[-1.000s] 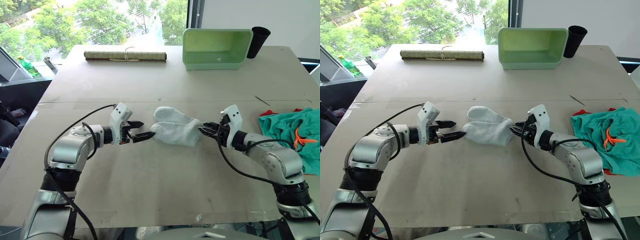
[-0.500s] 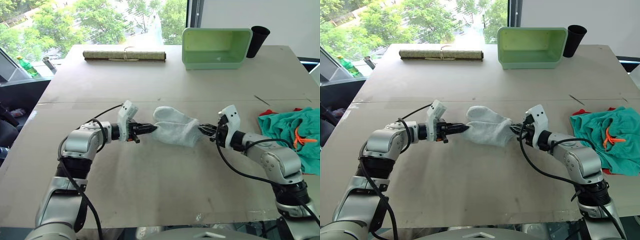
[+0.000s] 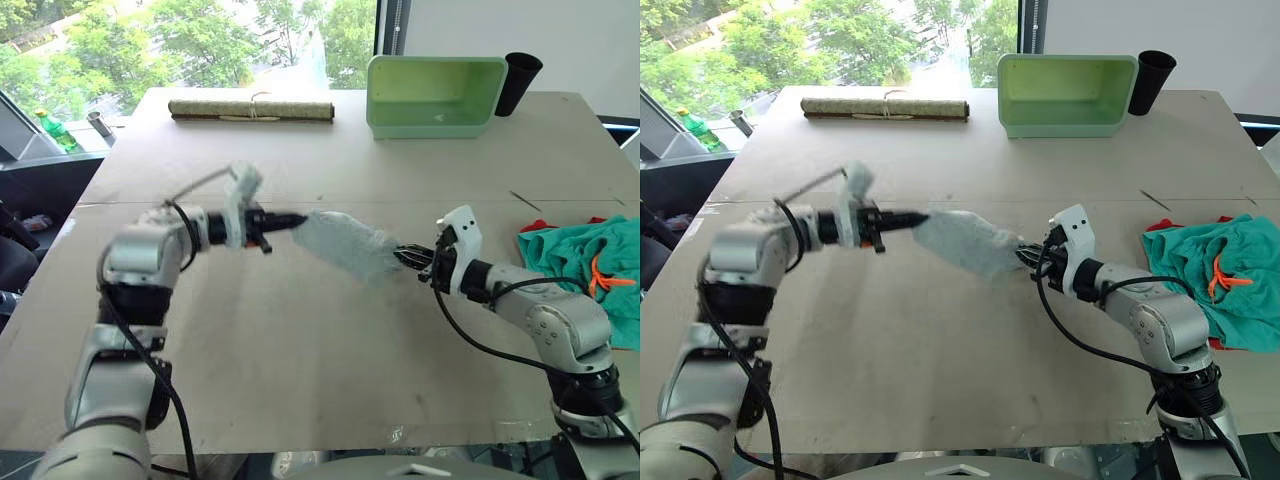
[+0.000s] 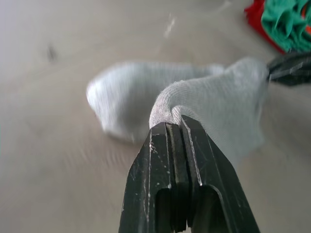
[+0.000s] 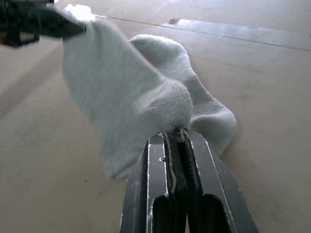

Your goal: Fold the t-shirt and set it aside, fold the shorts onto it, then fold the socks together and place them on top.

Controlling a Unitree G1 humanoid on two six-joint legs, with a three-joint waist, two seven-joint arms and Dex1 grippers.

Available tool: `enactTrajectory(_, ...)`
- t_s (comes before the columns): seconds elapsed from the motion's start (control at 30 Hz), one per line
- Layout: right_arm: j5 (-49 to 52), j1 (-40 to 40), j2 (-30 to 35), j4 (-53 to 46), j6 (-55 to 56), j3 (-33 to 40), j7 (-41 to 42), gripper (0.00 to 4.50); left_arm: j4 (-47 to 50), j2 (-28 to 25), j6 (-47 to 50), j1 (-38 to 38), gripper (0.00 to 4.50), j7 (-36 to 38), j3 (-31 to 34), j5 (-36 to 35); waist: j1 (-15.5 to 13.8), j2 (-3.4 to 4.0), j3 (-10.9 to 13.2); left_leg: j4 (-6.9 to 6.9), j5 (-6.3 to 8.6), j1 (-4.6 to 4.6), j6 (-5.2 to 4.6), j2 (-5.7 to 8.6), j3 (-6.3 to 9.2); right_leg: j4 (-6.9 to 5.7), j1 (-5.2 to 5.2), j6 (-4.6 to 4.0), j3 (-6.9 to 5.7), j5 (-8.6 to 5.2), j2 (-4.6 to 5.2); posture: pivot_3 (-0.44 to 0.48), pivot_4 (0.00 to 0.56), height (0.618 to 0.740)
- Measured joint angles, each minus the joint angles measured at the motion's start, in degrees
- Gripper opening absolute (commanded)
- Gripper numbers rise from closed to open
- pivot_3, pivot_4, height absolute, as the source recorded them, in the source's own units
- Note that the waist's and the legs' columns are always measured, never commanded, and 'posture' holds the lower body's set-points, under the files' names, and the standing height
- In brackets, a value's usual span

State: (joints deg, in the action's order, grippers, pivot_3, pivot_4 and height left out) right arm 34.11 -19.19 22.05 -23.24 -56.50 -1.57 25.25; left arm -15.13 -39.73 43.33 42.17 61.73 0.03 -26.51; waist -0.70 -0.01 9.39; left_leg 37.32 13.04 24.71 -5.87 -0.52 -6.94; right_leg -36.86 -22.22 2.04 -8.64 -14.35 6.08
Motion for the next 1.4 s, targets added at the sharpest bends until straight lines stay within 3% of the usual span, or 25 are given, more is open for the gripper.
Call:
enactTrajectory(0.17, 0.1, -1.7, 0.0, -0.3, -1.8, 0.3, -1.5, 0.0, -6.2, 1.4, -2.7, 7.3, 0.07, 1.2, -0.9, 1.8, 0.2, 0.01, 0.0, -0.02, -0.13, -0.04, -0.23, 0.01, -0.03, -0.08, 0.04, 0.0, 0.01, 0.0, -0.07, 0.0, 0.15, 0.74)
enactTrajectory(0.43, -0.1, -2.7, -0.4, 1.5, -4.5, 0.1, -3.3, 0.0, -15.5, 3.9, -7.0, 8.9, 0.07, 4.5, -6.7, 7.8, 0.5, -0.01, 0.0, -0.01, -0.16, 0.0, -0.24, 0.01, -0.08, -0.12, 0.01, -0.01, 0.05, 0.0, -0.13, 0.0, 0.15, 0.74)
enactTrajectory(1.0, -3.8, -3.8, -1.5, 6.4, -6.5, -0.5, -6.3, 0.0, -35.1, 10.6, -19.9, 14.0, 0.07, 4.9, -9.1, 17.5, 1.1, -0.04, 0.0, 0.02, -0.17, -0.01, -0.24, 0.01, -0.1, -0.18, 0.0, -0.01, 0.06, 0.0, -0.12, 0.0, 0.15, 0.74)
enactTrajectory(1.23, -4.8, -4.2, -2.5, 7.2, -5.3, -1.0, -5.7, 0.0, -40.2, 10.9, -24.1, 16.5, 0.07, 5.5, -9.5, 21.0, 1.4, -0.04, 0.0, 0.02, -0.17, -0.02, -0.24, 0.01, -0.1, -0.2, -0.01, -0.01, 0.07, 0.0, -0.12, 0.0, 0.15, 0.74)
enactTrajectory(1.27, -4.8, -4.2, -2.5, 7.2, -5.1, -1.2, -5.4, 0.59, -40.7, 10.9, -24.6, 16.6, 0.0, 5.5, -9.5, 21.3, 1.4, -0.04, 0.0, 0.02, -0.17, -0.02, -0.24, 0.0, -0.1, -0.21, -0.02, -0.01, 0.07, 0.0, -0.12, 0.0, 0.15, 0.74)
enactTrajectory(1.4, -4.7, -4.2, -2.4, 6.9, -3.5, -2.1, -3.9, 1.98, -42.4, 10.9, -26.8, 17.2, 0.0, 5.3, -9.5, 22.7, 1.4, -0.05, 0.0, 0.03, -0.17, -0.02, -0.24, 0.0, -0.1, -0.22, -0.02, -0.01, 0.08, 0.0, -0.12, 0.0, 0.15, 0.74)
